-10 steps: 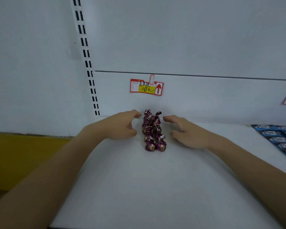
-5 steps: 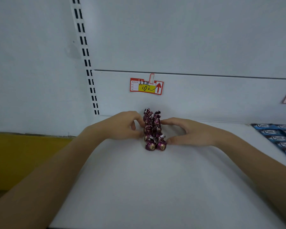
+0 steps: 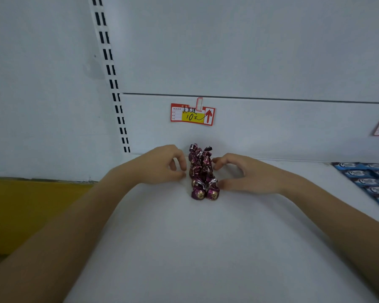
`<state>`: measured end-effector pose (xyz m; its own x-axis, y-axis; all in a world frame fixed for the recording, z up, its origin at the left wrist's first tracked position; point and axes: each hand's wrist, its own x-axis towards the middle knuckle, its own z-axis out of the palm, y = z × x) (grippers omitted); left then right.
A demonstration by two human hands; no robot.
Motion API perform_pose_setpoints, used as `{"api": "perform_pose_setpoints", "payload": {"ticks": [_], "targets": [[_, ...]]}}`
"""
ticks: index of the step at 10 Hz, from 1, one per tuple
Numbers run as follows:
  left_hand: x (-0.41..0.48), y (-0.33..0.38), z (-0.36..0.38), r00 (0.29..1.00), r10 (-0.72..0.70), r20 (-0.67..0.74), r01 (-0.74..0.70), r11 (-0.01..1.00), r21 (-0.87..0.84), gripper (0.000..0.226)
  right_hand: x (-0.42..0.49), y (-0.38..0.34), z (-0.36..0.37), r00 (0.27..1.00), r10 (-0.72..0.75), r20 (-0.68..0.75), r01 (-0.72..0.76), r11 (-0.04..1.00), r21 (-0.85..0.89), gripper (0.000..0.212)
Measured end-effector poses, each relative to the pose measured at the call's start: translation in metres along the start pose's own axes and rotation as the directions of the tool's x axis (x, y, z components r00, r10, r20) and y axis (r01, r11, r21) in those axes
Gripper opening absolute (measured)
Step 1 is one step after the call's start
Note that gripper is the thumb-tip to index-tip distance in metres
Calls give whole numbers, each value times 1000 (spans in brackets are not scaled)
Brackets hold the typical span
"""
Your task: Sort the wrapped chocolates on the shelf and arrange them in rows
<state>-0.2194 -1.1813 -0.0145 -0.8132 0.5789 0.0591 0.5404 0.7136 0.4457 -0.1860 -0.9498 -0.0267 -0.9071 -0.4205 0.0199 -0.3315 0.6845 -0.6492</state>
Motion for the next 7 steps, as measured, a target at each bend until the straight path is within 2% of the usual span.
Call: {"api": "perform_pose_setpoints", "payload": {"ticks": [1, 3, 4, 5, 7], "targets": [[3, -4, 6, 999, -3, -49, 4, 1000, 13, 11, 4, 1, 3, 1000, 7, -28, -7, 1000, 6, 28], [6, -4, 11, 999, 9, -49, -9, 1000, 4, 13, 6, 3, 6, 1000, 9, -21, -9, 1000, -8, 30], [0, -3, 4, 1000, -18, 5, 18, 1000, -22, 18, 2, 3, 0, 999, 18, 39, -17, 1000, -6, 35], [-5, 3, -2, 992, -34, 121, 38, 999, -27, 26, -1, 3, -3, 991, 51, 120, -52, 999, 7, 42], [-9, 13, -5, 993, -49, 110, 49, 999, -4, 27, -3, -3, -4, 990, 88, 106, -87, 996, -14, 45]]}}
